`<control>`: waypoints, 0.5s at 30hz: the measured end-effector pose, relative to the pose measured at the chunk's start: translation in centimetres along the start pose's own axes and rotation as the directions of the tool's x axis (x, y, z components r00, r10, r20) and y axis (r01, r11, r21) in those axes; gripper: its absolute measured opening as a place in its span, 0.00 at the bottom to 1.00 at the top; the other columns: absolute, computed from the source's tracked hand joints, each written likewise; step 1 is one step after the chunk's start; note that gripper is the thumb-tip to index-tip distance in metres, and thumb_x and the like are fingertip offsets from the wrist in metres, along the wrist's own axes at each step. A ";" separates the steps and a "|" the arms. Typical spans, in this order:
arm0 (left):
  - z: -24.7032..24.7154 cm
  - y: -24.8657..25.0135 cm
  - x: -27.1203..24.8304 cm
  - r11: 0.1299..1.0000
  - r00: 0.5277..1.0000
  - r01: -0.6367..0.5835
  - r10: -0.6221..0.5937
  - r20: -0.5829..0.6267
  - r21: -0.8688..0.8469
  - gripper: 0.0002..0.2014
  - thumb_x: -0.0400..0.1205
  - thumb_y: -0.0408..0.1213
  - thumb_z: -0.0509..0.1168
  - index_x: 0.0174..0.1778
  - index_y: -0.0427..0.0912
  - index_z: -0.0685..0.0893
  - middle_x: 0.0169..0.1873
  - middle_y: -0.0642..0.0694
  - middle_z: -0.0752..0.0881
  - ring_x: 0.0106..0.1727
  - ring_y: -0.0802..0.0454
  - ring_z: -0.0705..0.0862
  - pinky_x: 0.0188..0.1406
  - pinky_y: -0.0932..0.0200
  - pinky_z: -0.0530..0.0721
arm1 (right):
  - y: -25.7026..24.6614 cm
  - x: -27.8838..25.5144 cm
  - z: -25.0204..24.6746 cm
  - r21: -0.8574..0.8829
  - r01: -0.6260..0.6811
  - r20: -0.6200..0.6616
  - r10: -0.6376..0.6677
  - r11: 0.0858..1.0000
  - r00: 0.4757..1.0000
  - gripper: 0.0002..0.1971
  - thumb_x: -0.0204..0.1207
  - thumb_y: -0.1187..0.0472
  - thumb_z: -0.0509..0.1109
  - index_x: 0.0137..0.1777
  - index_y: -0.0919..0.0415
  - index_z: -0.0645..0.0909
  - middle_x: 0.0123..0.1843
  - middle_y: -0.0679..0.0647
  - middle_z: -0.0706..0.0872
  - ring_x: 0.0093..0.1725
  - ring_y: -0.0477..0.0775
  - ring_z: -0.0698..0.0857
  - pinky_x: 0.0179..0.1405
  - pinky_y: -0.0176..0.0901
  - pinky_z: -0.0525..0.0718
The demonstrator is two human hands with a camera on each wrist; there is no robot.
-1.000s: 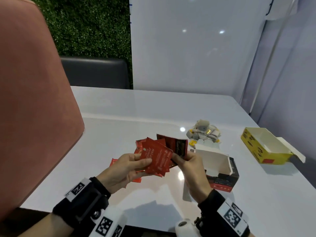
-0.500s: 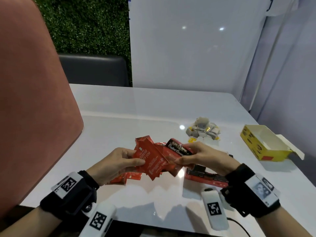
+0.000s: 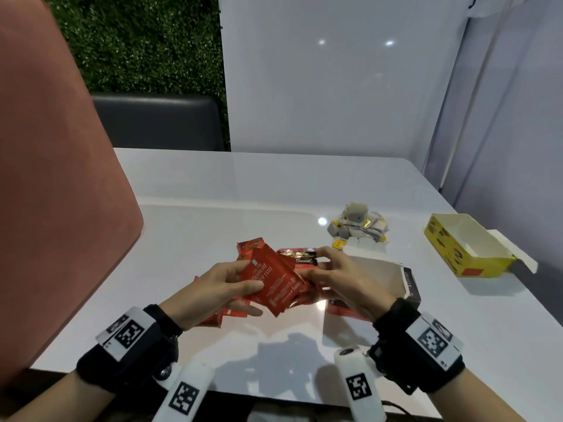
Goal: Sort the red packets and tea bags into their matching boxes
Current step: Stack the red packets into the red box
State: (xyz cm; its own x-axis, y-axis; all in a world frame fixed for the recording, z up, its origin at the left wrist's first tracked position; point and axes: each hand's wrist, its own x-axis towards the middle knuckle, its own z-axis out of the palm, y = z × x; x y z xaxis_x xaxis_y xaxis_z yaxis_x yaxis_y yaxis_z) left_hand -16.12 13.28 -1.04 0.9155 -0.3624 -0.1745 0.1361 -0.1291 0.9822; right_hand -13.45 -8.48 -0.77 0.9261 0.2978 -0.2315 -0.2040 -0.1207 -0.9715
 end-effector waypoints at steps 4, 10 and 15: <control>-0.1 0.5 0.0 0.991 0.995 -0.009 0.022 -0.097 0.130 0.20 0.79 0.32 0.67 0.67 0.45 0.77 0.54 0.40 0.88 0.49 0.46 0.90 0.47 0.51 0.89 | 0.5 -0.4 -0.1 -0.057 0.091 -0.040 -0.093 0.994 0.995 0.15 0.80 0.67 0.64 0.65 0.59 0.69 0.56 0.66 0.84 0.42 0.61 0.90 0.39 0.54 0.90; 1.4 0.1 0.7 0.987 0.950 -0.081 0.119 -0.288 0.140 0.20 0.76 0.34 0.70 0.64 0.46 0.75 0.52 0.44 0.87 0.40 0.53 0.91 0.34 0.66 0.86 | 2.1 -0.5 1.8 -0.041 0.180 -0.144 -0.184 0.983 0.972 0.17 0.81 0.66 0.63 0.68 0.54 0.70 0.56 0.57 0.85 0.48 0.59 0.90 0.40 0.54 0.91; 1.1 -0.4 0.7 0.978 0.896 -0.150 0.197 -0.399 0.145 0.11 0.79 0.37 0.68 0.57 0.43 0.80 0.51 0.44 0.88 0.44 0.50 0.91 0.40 0.62 0.88 | 2.5 -0.4 1.5 -0.119 0.297 -0.326 -0.320 0.947 0.890 0.18 0.79 0.66 0.65 0.68 0.57 0.69 0.58 0.58 0.85 0.46 0.54 0.90 0.30 0.39 0.87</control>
State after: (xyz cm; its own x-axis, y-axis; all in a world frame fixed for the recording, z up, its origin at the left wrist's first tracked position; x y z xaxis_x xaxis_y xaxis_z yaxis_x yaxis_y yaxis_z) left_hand -15.93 12.04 -1.66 0.9978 0.0178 0.0646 -0.0596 -0.2058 0.9768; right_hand -14.83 -7.50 -3.19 0.9926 -0.0056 0.1213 0.1194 -0.1385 -0.9832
